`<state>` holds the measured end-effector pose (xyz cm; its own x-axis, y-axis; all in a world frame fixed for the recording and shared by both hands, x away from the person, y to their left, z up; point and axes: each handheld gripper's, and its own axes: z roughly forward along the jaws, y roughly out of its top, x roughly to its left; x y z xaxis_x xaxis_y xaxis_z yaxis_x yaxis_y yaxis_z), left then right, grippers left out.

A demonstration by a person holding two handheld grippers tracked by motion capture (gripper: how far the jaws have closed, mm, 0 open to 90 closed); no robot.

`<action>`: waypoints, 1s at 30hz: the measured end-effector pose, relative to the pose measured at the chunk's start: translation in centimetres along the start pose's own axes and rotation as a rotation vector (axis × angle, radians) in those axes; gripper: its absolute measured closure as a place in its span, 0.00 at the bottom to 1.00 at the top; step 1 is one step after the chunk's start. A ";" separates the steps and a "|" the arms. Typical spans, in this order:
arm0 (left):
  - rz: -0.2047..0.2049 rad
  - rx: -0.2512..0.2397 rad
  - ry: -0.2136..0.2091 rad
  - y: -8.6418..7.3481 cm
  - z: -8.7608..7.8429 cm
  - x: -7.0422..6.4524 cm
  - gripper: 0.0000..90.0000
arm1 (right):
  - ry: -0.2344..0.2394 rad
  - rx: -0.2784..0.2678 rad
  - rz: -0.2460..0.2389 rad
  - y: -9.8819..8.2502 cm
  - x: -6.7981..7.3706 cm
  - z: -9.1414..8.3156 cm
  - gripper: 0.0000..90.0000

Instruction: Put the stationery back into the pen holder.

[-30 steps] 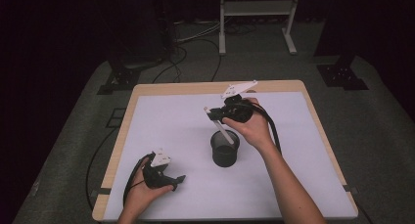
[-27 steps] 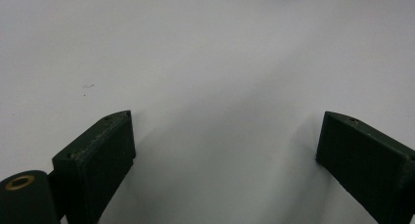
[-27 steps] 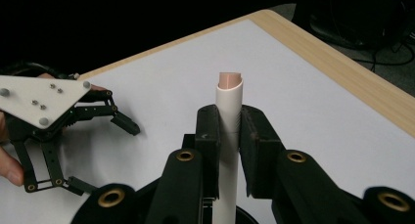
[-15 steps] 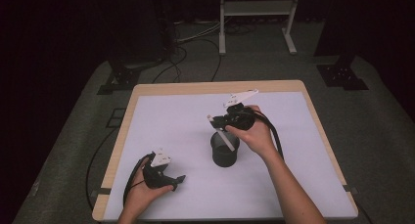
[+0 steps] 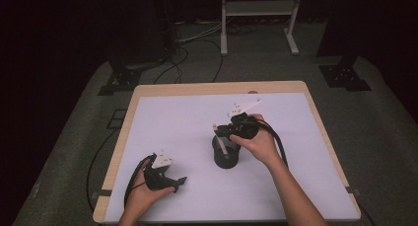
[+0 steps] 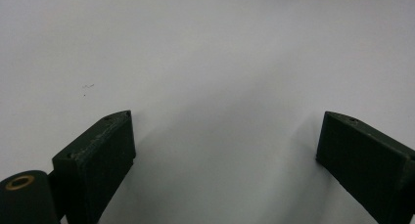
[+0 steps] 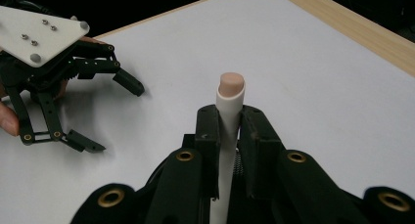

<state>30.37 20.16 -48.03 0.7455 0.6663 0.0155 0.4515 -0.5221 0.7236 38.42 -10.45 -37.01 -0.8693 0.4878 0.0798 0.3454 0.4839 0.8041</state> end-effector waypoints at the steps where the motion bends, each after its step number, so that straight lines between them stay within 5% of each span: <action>1: -0.003 -0.003 0.000 0.0 0.0 0.0 0.07 | 0.001 0.000 0.003 -0.1 0.0 0.0 0.86; 9: -0.004 -0.003 0.000 0.0 0.0 0.0 0.07 | -0.002 -0.005 0.004 -0.2 -0.2 -0.2 0.86; 26: -0.003 0.000 -0.001 0.0 0.0 0.0 0.07 | -0.023 -0.022 0.007 -0.8 -0.5 -1.8 0.67; 30: -0.004 -0.001 -0.001 0.0 0.0 0.0 0.07 | -0.042 -0.026 0.021 -1.5 -0.9 -2.9 0.56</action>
<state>30.38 20.15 -48.04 0.7443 0.6677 0.0120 0.4541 -0.5193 0.7240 37.68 -13.68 -36.57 -0.8461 0.5280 0.0721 0.3536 0.4549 0.8173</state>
